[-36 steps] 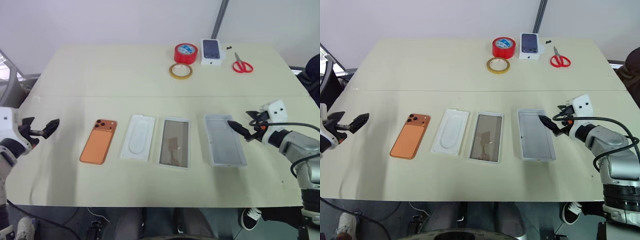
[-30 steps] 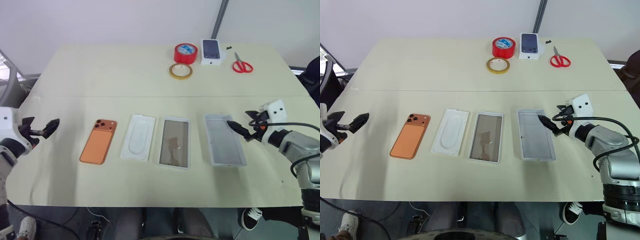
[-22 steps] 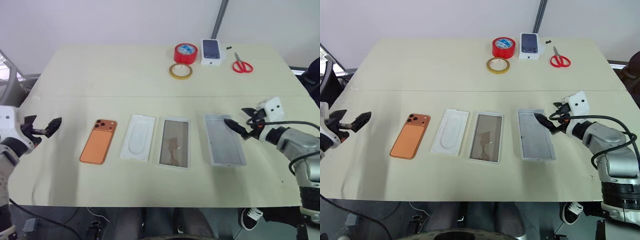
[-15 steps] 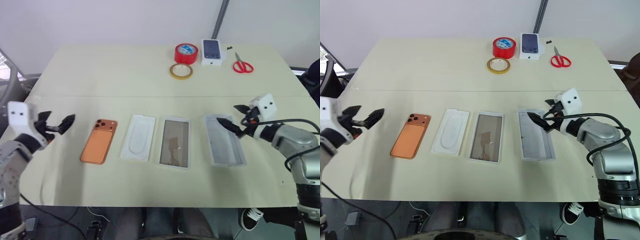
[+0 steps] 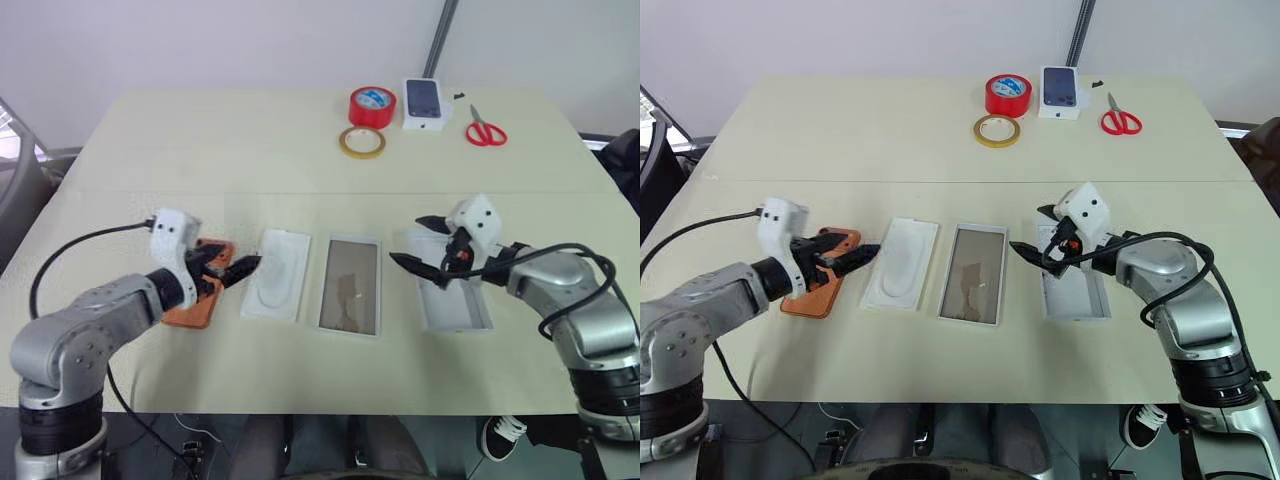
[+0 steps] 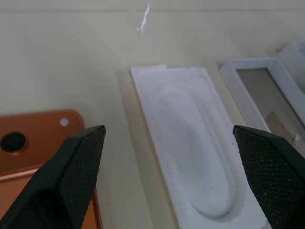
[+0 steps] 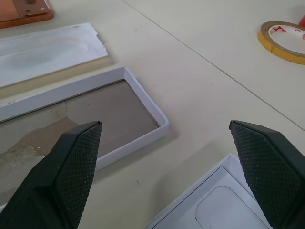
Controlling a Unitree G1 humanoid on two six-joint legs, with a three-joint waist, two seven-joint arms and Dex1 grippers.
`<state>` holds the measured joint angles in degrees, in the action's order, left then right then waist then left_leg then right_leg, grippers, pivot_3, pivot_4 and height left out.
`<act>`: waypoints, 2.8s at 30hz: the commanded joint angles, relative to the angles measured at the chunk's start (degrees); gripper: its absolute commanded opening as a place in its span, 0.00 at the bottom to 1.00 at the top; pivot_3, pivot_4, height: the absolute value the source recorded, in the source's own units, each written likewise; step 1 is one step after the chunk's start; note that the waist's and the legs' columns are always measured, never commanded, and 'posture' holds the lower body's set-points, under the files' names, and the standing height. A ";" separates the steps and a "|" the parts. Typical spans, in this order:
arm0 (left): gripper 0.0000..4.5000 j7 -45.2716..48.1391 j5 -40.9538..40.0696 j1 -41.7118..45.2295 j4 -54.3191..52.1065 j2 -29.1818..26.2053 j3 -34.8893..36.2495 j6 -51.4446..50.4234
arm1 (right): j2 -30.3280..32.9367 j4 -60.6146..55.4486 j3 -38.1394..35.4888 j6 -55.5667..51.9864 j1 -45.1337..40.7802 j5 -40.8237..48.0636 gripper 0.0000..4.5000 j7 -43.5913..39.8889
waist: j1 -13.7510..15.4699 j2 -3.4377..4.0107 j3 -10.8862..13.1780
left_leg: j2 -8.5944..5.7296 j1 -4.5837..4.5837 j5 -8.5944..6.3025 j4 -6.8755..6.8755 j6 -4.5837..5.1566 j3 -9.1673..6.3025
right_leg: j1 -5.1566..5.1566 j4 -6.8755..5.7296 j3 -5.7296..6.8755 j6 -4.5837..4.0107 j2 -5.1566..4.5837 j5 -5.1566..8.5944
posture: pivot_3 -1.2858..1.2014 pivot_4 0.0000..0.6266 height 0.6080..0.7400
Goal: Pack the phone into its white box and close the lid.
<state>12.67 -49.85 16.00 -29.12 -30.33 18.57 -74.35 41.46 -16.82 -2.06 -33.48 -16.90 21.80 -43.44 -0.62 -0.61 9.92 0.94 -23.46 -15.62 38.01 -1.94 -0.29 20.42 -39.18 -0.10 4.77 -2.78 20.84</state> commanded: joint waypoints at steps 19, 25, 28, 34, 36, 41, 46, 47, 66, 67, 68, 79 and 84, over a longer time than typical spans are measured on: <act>0.18 -10.66 3.87 9.48 6.39 16.58 2.80 -18.15 | 9.29 -20.40 9.71 -6.80 3.67 1.50 1.00 -8.97 | -0.13 -0.04 -0.01 | 0.01 0.01 0.08 0.02 -0.14 -0.06 | -0.02 0.02 0.00 0.00 0.09 0.00 | 0.52 0.24 1.00; 0.02 -11.16 6.02 10.92 6.97 17.77 3.97 -18.15 | 8.28 -20.84 21.33 -12.73 -1.50 -4.48 1.00 -6.15 | 0.07 -0.06 -0.01 | -0.02 0.00 0.18 0.05 -0.32 -0.06 | -0.03 0.02 0.00 0.00 0.04 0.00 | 0.52 0.24 1.00; 0.00 -11.20 6.62 11.76 7.25 18.94 5.81 -18.15 | 7.55 -20.70 25.12 -13.65 -2.85 -7.07 0.75 -4.99 | 0.09 -0.09 0.00 | -0.02 0.00 0.19 0.05 -0.33 -0.06 | -0.03 0.03 0.00 0.00 0.03 0.00 | 0.52 0.24 1.00; 0.00 -11.08 6.45 13.69 7.47 20.26 9.96 -18.15 | 7.16 -19.13 29.38 -12.02 -4.00 -11.72 0.06 -4.87 | 0.00 -0.09 0.00 | -0.02 0.00 0.20 0.05 -0.35 -0.06 | -0.02 0.02 0.01 0.00 0.04 0.00 | 0.52 0.24 1.00; 0.00 -10.78 6.86 14.36 7.32 20.08 10.63 -18.15 | 7.07 -18.37 30.21 -10.60 -4.56 -12.96 0.01 -5.48 | -0.01 -0.10 0.00 | -0.02 0.00 0.21 0.05 -0.36 -0.06 | -0.01 0.02 0.01 0.00 0.04 0.00 | 0.52 0.24 1.00; 0.00 -10.78 7.31 17.31 7.16 20.80 14.92 -16.41 | 5.24 -14.86 31.72 -2.75 -6.86 -16.70 0.01 -7.03 | -0.03 -0.16 0.03 | -0.03 0.00 0.21 0.05 -0.37 -0.06 | -0.01 0.03 0.01 0.00 0.04 0.00 | 0.52 0.24 1.00; 0.00 -11.36 7.85 20.48 8.19 21.82 19.72 -16.16 | 1.83 -8.59 33.51 3.11 -11.15 -20.37 0.01 -8.97 | -0.07 -0.16 0.03 | -0.02 0.00 0.26 0.05 -0.46 -0.06 | -0.01 0.03 0.03 0.00 0.05 0.00 | 0.52 0.24 1.00; 0.00 -11.35 7.82 20.91 8.14 22.10 20.34 -16.46 | 1.11 -7.75 33.59 3.79 -11.84 -20.77 0.01 -9.36 | -0.08 -0.16 0.04 | -0.02 0.00 0.26 0.05 -0.46 -0.06 | -0.01 0.03 0.03 0.00 0.05 0.00 | 0.52 0.24 1.00; 0.00 -15.84 4.39 19.83 4.22 33.55 19.22 -18.15 | 3.13 -5.76 15.45 0.20 -10.45 -14.27 0.89 -12.40 | 0.07 -0.23 0.06 | -0.03 -0.02 0.27 0.03 -0.51 -0.06 | -0.02 0.04 0.05 0.01 -0.01 -0.01 | 0.52 0.24 1.00; 0.00 -16.56 4.24 19.01 3.87 34.53 18.60 -18.15 | 3.50 -5.69 14.99 0.28 -10.17 -14.30 0.89 -12.34 | 0.03 -0.24 0.06 | -0.03 -0.03 0.27 0.03 -0.51 -0.06 | -0.03 0.05 0.05 0.01 -0.01 -0.01 | 0.52 0.24 1.00; 0.00 -17.16 4.05 18.45 3.63 35.17 18.21 -18.15 | 3.71 -5.66 14.69 0.35 -9.96 -14.34 0.89 -12.33 | -0.06 -0.23 0.06 | -0.02 -0.02 0.27 0.03 -0.51 -0.06 | -0.02 0.05 0.05 0.01 0.01 -0.01 | 0.52 0.24 1.00; 0.22 -23.81 1.87 12.02 -0.48 42.86 13.43 -18.15 | 3.48 -4.89 14.67 1.04 -9.68 -15.14 0.90 -10.73 | 0.00 -0.23 0.06 | -0.02 -0.02 0.28 0.01 -0.51 -0.05 | -0.02 0.05 0.03 0.01 0.04 -0.01 | 0.52 0.24 1.00; 0.79 -24.63 -0.83 12.23 -1.21 42.38 14.49 -18.15 | 2.11 -2.84 15.10 1.63 -11.30 -15.37 0.90 -9.91 | 0.01 -0.24 0.06 | -0.03 -0.02 0.28 0.01 -0.51 -0.05 | -0.02 0.05 0.03 0.01 0.03 -0.01 | 0.52 0.24 1.00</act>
<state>-11.83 -48.34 28.32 -27.64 11.19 32.88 -92.00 43.98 -19.50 13.83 -32.77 -26.48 6.84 -53.96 -0.60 -0.84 9.98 0.91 -23.49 -15.34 38.02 -2.46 -0.34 20.40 -39.13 -0.07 4.79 -2.74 20.84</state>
